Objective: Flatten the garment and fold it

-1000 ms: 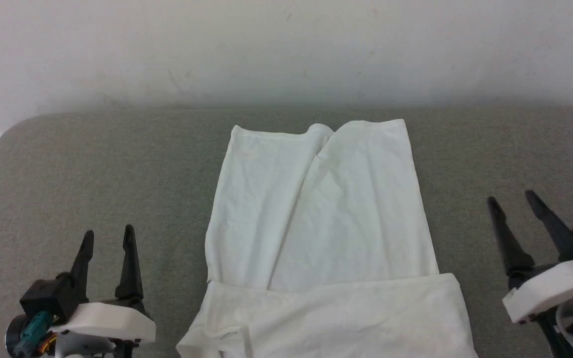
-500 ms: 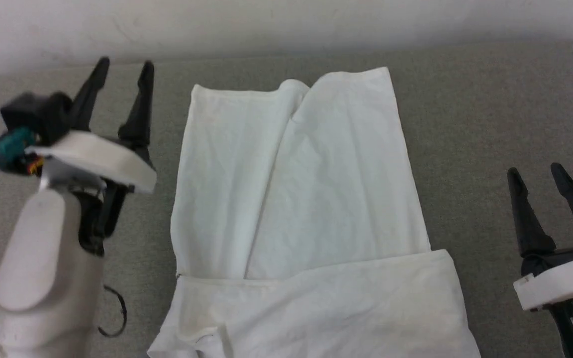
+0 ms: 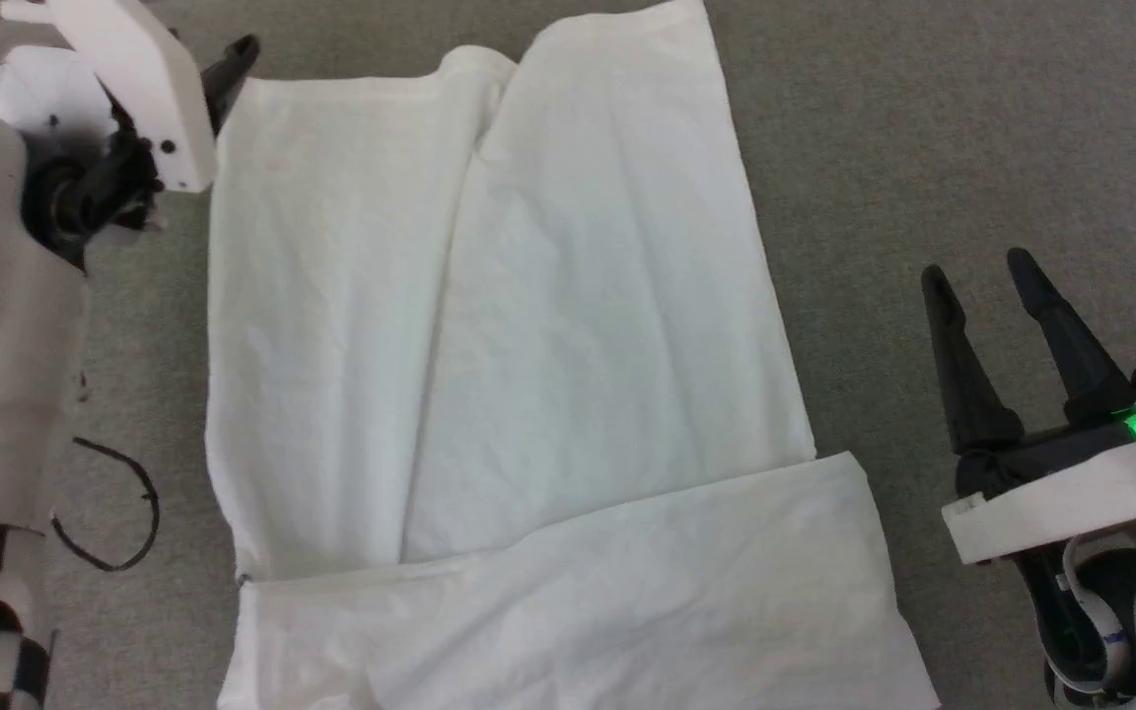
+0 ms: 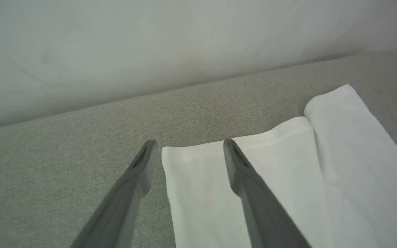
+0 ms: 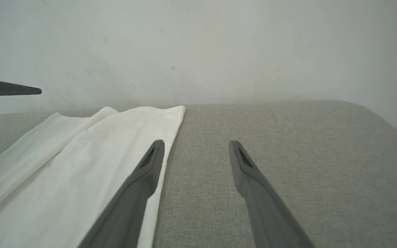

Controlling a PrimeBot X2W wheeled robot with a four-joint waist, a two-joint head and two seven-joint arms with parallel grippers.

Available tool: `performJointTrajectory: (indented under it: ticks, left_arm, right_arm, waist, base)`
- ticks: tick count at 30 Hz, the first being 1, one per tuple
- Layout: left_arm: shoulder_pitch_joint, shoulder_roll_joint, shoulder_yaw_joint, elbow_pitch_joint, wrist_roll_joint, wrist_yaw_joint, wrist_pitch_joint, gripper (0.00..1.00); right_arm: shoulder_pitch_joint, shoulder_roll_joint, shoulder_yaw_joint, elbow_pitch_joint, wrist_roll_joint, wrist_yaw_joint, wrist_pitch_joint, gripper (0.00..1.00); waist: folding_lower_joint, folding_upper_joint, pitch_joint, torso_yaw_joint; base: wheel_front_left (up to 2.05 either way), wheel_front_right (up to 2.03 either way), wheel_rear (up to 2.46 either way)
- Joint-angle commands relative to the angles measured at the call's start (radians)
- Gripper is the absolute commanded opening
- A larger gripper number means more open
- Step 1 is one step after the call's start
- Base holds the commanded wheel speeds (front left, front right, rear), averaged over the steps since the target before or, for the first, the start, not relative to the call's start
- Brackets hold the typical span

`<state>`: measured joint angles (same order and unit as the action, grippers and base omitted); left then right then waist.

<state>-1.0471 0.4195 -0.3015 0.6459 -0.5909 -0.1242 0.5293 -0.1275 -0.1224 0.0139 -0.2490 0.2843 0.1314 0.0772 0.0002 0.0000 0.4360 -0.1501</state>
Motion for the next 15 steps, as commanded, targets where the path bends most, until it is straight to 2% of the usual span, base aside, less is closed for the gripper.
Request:
performJointTrajectory:
  ticks: [1,7,13,14,15]
  left_arm:
    - [-0.020,0.018,-0.007,0.024,-0.010,-0.006,0.026,1.00]
    - [-0.071,0.085,-0.025,0.161,-0.023,-0.006,0.142,1.00]
    - [-0.081,0.096,-0.061,0.254,-0.007,0.001,0.239,1.00]
    - [-0.076,0.092,-0.073,0.278,-0.008,0.003,0.288,0.56]
    - [-0.071,0.088,-0.082,0.297,-0.010,0.007,0.334,0.36]
  right_arm:
    - [-0.017,0.005,0.007,0.007,0.006,-0.001,-0.008,1.00]
    - [-0.032,0.012,0.048,0.042,0.029,-0.001,-0.031,1.00]
    - [-0.036,0.006,0.058,0.065,0.048,-0.001,-0.040,1.00]
    - [-0.037,0.004,0.058,0.068,0.051,-0.001,-0.040,1.00]
    - [-0.038,0.001,0.057,0.071,0.054,-0.001,-0.039,1.00]
  waist:
    - [-0.0002,0.0000,0.071,-0.075]
    - [-0.0002,0.0000,0.104,-0.127]
    - [-0.0002,0.0000,0.116,-0.148]
    - [-0.0002,0.0000,0.115,-0.148]
    - [-0.0002,0.0000,0.113,-0.148]
  base:
    - [0.00,0.00,0.00]
    - [0.00,0.00,0.00]
    - [0.00,0.00,0.00]
    - [0.00,0.00,0.00]
    - [0.00,0.00,0.00]
